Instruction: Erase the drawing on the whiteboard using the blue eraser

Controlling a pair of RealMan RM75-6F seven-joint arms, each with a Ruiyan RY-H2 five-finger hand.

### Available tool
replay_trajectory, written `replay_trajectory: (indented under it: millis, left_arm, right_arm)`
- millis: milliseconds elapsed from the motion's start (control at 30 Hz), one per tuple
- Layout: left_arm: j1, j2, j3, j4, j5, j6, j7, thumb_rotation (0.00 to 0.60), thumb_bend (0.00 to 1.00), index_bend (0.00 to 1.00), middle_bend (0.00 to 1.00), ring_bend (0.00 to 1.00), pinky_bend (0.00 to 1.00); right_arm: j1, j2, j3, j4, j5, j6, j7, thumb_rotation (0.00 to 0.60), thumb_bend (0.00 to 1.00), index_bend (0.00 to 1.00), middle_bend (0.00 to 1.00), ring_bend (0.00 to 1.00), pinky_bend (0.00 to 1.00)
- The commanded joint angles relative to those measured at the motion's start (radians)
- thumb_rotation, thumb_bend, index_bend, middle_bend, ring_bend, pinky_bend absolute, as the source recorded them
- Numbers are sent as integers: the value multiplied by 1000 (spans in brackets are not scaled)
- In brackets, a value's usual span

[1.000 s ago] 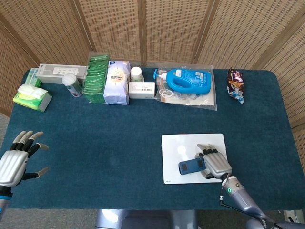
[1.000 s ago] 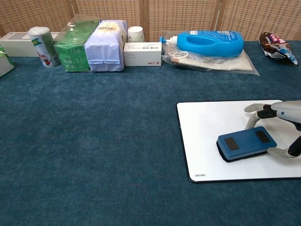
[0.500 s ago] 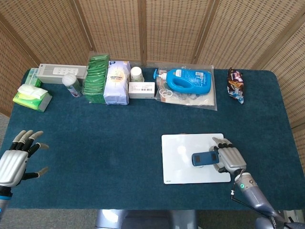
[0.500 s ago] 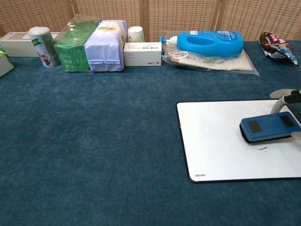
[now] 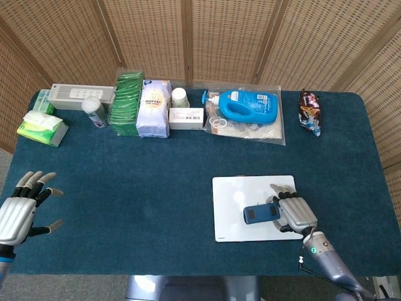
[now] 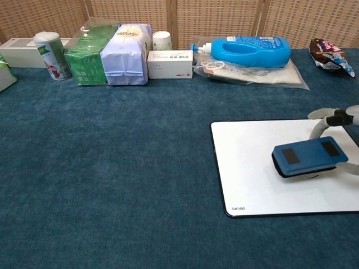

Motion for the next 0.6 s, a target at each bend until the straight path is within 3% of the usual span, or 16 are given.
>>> replay_trajectory:
  millis: [33, 600]
  left_arm:
    - [2, 2, 1, 0, -2, 1, -1, 600, 173, 360, 142, 83, 0]
    - [6, 7, 2, -6, 3, 7, 1, 600, 172, 361, 141, 82, 0]
  right_arm:
    - [4, -16, -9, -2, -14, -15, 3, 600, 377, 612, 33, 0, 0]
    - [-9, -53, -40, 72, -32, -30, 6, 600, 379, 613, 33, 0, 0]
